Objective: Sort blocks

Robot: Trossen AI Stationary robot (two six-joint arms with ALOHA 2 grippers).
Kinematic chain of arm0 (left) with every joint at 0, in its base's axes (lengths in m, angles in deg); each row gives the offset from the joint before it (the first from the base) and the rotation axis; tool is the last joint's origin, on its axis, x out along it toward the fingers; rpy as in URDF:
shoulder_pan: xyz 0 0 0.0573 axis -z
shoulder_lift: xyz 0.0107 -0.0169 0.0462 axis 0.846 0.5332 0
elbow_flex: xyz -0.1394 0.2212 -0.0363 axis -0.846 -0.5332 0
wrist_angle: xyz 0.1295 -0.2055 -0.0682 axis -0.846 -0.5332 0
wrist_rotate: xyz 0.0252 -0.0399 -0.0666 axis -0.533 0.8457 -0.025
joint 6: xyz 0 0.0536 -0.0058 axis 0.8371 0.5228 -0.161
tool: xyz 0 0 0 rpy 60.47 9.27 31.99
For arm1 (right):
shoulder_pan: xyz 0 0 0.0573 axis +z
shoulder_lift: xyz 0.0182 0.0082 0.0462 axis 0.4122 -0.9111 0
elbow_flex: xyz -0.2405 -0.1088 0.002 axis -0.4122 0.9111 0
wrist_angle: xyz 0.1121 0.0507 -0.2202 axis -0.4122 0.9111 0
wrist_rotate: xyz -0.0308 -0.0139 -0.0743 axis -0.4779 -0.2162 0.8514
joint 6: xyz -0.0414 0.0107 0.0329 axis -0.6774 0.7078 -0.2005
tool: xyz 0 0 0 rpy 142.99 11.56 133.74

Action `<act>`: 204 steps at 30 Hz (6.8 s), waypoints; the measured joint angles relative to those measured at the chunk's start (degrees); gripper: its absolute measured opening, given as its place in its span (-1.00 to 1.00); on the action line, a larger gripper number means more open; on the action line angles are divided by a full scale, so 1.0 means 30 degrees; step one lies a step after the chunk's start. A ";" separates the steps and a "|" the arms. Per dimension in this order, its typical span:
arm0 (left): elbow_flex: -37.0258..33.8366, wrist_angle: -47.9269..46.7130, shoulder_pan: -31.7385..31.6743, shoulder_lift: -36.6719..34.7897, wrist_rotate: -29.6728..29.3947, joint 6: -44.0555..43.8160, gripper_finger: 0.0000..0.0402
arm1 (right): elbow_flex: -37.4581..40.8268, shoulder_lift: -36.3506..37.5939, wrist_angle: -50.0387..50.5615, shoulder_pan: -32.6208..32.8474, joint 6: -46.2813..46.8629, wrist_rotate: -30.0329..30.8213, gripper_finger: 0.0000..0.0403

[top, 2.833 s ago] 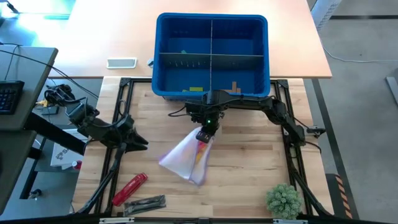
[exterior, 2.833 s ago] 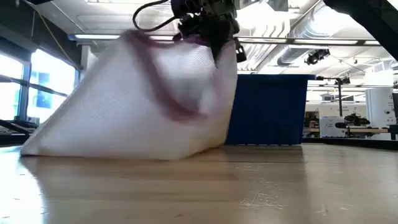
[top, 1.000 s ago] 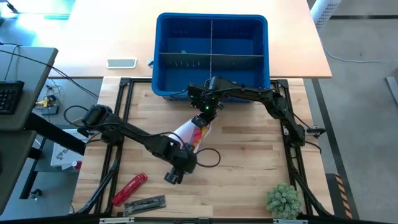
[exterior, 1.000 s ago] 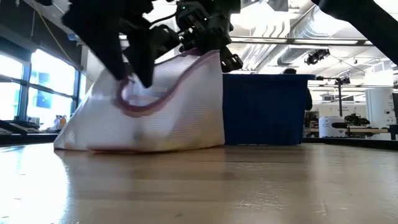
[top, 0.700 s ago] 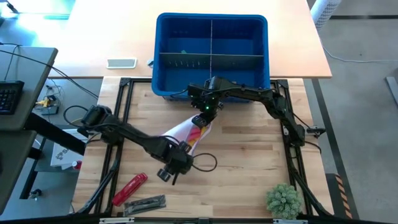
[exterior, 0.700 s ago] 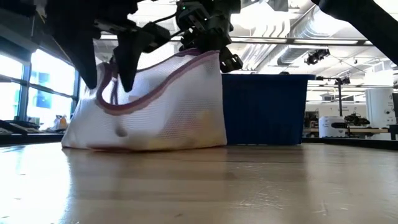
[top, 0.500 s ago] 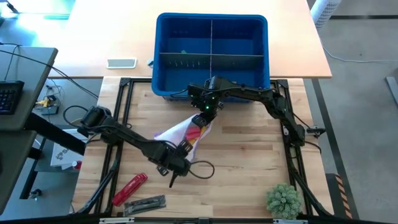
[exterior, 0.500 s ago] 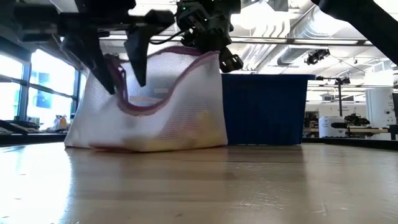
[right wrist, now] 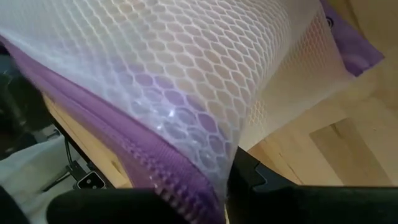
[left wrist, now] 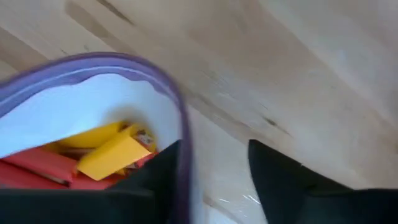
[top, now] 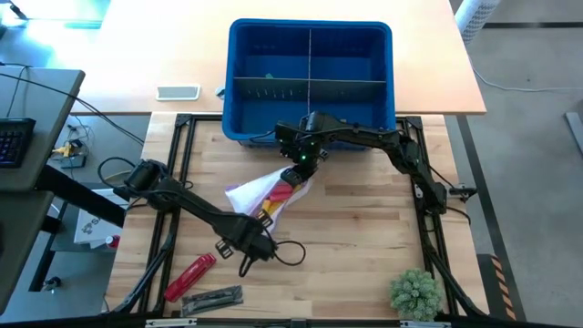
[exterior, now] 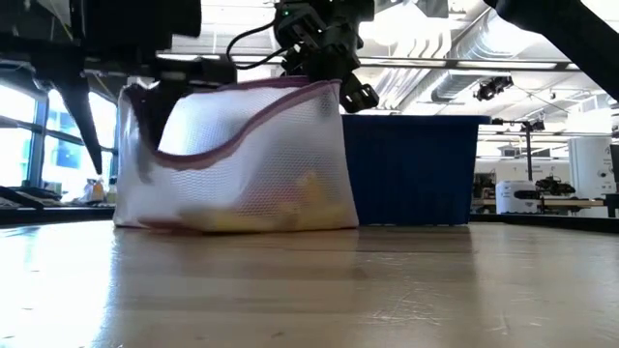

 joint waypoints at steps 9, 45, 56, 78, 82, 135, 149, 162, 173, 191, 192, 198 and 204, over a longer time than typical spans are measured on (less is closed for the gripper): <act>-0.0117 0.0424 -0.0469 0.0758 -0.2957 -0.2155 -0.97 | 0.0000 0.0000 0.0086 0.0863 -0.1267 0.0045 -1.00; -0.4754 0.6072 -0.2844 -1.0895 0.0010 -1.1179 -1.00 | -0.0022 0.3705 0.0626 0.3891 -0.2255 0.6379 -0.36; -0.5792 0.7248 -0.2946 -1.2084 0.0190 -1.2362 -1.00 | -0.0015 0.4801 -0.2866 0.7693 -0.2416 1.0655 -0.35; -0.5799 0.7092 -0.3682 -1.2152 0.1859 -1.1090 -1.00 | -0.0007 -0.2144 -1.5998 1.3413 -0.3565 1.2519 -0.35; -0.5799 0.7025 -0.3682 -1.2152 0.2177 -1.0981 -1.00 | 0.0007 -0.4197 -1.8458 1.3267 -0.3551 1.1412 -0.35; -0.5799 0.4323 -0.3798 -1.2124 0.1568 -1.2302 -1.00 | -0.0827 0.5610 -0.0617 -0.5619 0.0006 1.7146 -0.35; -0.5799 0.4177 -0.3805 -1.2123 0.1435 -1.1979 -1.00 | 0.4936 0.5603 -0.3105 -0.5304 0.4301 1.4372 -0.35; -0.5799 0.3967 -0.3798 -1.2116 0.1421 -1.1515 -1.00 | 0.5623 0.5603 -0.0405 -0.4565 0.1533 1.0390 -0.35; -0.5799 0.4039 -0.3791 -1.2116 0.1450 -1.1469 -1.00 | 0.5617 0.8723 -0.0805 -0.4370 -0.0297 0.9375 -0.35; -0.5799 0.3916 -0.3784 -1.2116 0.2120 -1.2150 -1.00 | 0.5603 0.9229 -0.5486 -0.9766 -1.4843 0.9111 -0.35; -0.5799 0.3838 -0.3784 -1.2116 0.2183 -1.2375 -1.00 | 0.5603 0.9125 -0.5511 -1.0151 -1.5346 0.8789 -0.34; -0.5799 0.3386 -0.3784 -1.2116 0.2817 -1.2683 -1.00 | 0.5610 0.8787 -0.6567 -1.1837 -1.7956 0.7222 -0.20; -0.5799 0.3397 -0.3784 -1.2005 0.3019 -1.2307 -1.00 | 0.5617 0.8652 -0.7546 -1.2595 -2.0890 0.5837 0.02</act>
